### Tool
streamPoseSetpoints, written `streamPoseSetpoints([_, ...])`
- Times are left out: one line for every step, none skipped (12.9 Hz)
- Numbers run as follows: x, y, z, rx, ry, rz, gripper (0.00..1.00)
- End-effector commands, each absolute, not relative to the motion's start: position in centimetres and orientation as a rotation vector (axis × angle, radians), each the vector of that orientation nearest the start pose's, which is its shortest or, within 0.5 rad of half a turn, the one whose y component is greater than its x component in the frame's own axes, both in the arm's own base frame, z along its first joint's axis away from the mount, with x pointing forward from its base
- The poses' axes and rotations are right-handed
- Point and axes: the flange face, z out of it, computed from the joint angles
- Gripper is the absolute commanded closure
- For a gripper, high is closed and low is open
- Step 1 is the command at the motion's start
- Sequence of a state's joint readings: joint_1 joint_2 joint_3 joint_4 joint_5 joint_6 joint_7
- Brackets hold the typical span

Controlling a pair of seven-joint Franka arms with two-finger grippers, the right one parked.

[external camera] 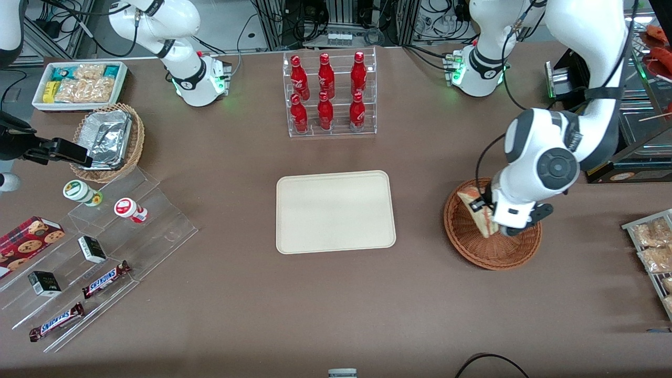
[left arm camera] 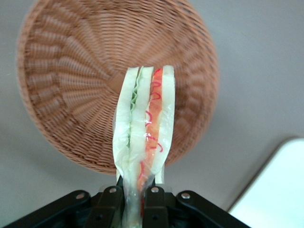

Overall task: Place sandwich from basket to tray
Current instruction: 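Lift the sandwich and carry it over the cream tray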

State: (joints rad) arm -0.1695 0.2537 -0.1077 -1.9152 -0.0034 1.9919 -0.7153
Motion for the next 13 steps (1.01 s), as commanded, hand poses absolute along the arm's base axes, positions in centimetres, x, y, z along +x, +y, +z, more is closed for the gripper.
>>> streamPoseSetpoints([56.6, -21.9, 34.9, -3.056, -0.502, 0.282, 1.00])
streamPoseSetpoints([56.6, -24.6, 34.4, -3.083, -0.390, 0.298, 1.00])
streamPoseSetpoints([56.4, -27.5, 34.0, -3.101, -0.317, 0.304, 1.00])
streamPoseSetpoints([56.3, -30.3, 33.7, -3.114, -0.294, 0.299, 1.00])
streamPoseSetpoints([56.2, -33.4, 33.3, -3.114, -0.316, 0.290, 1.00])
streamPoseSetpoints([55.9, -36.0, 32.9, -3.114, -0.329, 0.278, 1.00])
streamPoseSetpoints([55.8, -38.1, 32.6, -3.122, -0.321, 0.269, 1.00])
streamPoseSetpoints([55.6, -39.9, 32.0, -3.129, -0.305, 0.275, 1.00])
streamPoseSetpoints([55.3, -42.0, 31.3, -3.139, -0.290, 0.276, 1.00])
streamPoseSetpoints([55.2, -44.2, 30.9, -3.147, -0.307, 0.269, 1.00])
streamPoseSetpoints([55.1, -46.0, 30.0, -3.148, -0.330, 0.269, 1.00])
streamPoseSetpoints([54.7, -47.8, 29.4, -3.153, -0.332, 0.264, 1.00])
streamPoseSetpoints([54.4, -49.2, 28.8, -3.160, -0.332, 0.255, 1.00])
